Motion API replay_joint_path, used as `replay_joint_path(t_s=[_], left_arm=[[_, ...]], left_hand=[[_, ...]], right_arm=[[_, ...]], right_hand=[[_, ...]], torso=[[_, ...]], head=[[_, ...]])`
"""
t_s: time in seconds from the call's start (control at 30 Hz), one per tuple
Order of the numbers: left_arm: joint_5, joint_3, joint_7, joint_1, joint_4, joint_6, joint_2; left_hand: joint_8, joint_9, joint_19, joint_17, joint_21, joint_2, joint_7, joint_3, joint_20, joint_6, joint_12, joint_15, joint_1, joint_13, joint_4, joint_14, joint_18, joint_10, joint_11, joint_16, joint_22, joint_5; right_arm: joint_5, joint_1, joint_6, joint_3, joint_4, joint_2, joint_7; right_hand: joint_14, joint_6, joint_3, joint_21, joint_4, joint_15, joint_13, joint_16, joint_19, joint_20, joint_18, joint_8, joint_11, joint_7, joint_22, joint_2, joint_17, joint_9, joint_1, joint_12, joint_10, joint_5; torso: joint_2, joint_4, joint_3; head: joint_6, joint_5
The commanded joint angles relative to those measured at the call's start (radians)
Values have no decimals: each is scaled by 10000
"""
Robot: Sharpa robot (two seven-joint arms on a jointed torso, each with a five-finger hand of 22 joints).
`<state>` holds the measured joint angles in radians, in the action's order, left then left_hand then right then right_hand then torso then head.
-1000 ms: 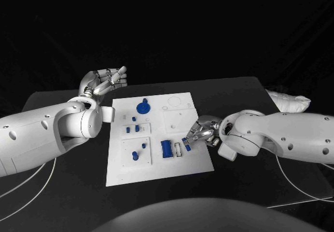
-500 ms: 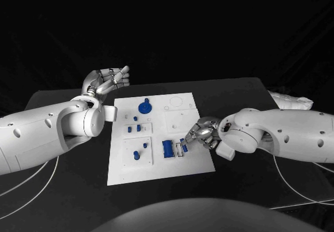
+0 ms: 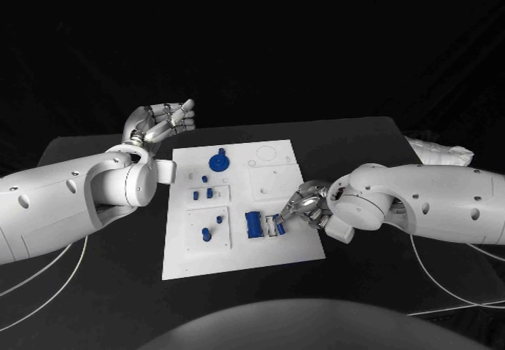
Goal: Assemble the parts on the task board
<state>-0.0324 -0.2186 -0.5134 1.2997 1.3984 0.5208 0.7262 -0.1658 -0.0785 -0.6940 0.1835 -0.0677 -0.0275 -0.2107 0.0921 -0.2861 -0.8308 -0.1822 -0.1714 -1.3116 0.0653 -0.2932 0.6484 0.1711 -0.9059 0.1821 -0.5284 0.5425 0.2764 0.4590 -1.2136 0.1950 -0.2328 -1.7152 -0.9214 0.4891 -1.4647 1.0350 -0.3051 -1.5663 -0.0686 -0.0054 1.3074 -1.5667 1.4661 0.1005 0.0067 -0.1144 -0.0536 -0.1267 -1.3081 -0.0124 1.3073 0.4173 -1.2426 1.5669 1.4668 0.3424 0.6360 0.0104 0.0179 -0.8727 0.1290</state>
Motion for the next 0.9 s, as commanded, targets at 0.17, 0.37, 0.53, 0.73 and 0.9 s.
replay_joint_path(t_s=[0.17,0.37,0.53,0.73,0.9], left_arm=[[90,8,-50,11,44,-106,17],[93,8,-47,11,41,-124,-10],[94,8,-44,11,30,-134,-26],[94,8,-39,11,28,-128,-21],[94,8,-36,11,24,-134,-30]], left_hand=[[-34,16,14,-9,33,92,-121,44,-18,80,-35,-2,-34,-9,3,-41,42,74,13,-68,-8,69],[-34,16,14,-9,33,92,-121,44,-18,80,-35,-2,-34,-9,3,-41,42,74,13,-68,-8,69],[-34,16,14,-9,33,92,-121,44,-18,80,-35,-2,-34,-9,3,-41,42,74,13,-68,-8,69],[-34,16,14,-9,33,92,-121,44,-18,80,-35,-2,-34,-9,3,-41,42,74,13,-68,-8,69],[-43,15,24,-30,33,105,-120,50,-18,83,-49,-2,-47,-8,6,-42,41,73,11,-86,-29,73]], right_arm=[[243,49,-113,1,33,67,492],[258,57,-74,1,59,125,496],[261,59,-92,1,119,201,510],[210,59,-108,1,154,256,478],[164,59,-124,1,169,287,438]], right_hand=[[-1061,97,66,-45,33,38,2634,-41,1047,76,-67,66,-31,29,-2627,3,2635,-41,108,39,1040,-108],[-1061,114,103,-45,71,35,2634,-41,1047,76,-67,110,-30,28,-2627,7,2635,-93,149,39,1040,-217],[-1061,128,162,-45,140,34,2634,-41,1047,77,-67,189,-34,23,-2627,7,2635,-182,208,39,1040,-440],[-1061,155,208,-45,194,34,2634,-41,1047,78,-67,234,-37,20,-2627,7,2635,-240,250,39,1040,-586],[-1061,179,237,-45,233,33,2634,-41,1047,78,-67,252,-37,22,-2627,4,2635,-269,282,39,1040,-643]], torso=[[4,-2,3],[3,3,2],[-6,2,5],[3,6,1],[2,-1,1]], head=[[1,23],[1,17],[1,29],[1,19],[1,7]])
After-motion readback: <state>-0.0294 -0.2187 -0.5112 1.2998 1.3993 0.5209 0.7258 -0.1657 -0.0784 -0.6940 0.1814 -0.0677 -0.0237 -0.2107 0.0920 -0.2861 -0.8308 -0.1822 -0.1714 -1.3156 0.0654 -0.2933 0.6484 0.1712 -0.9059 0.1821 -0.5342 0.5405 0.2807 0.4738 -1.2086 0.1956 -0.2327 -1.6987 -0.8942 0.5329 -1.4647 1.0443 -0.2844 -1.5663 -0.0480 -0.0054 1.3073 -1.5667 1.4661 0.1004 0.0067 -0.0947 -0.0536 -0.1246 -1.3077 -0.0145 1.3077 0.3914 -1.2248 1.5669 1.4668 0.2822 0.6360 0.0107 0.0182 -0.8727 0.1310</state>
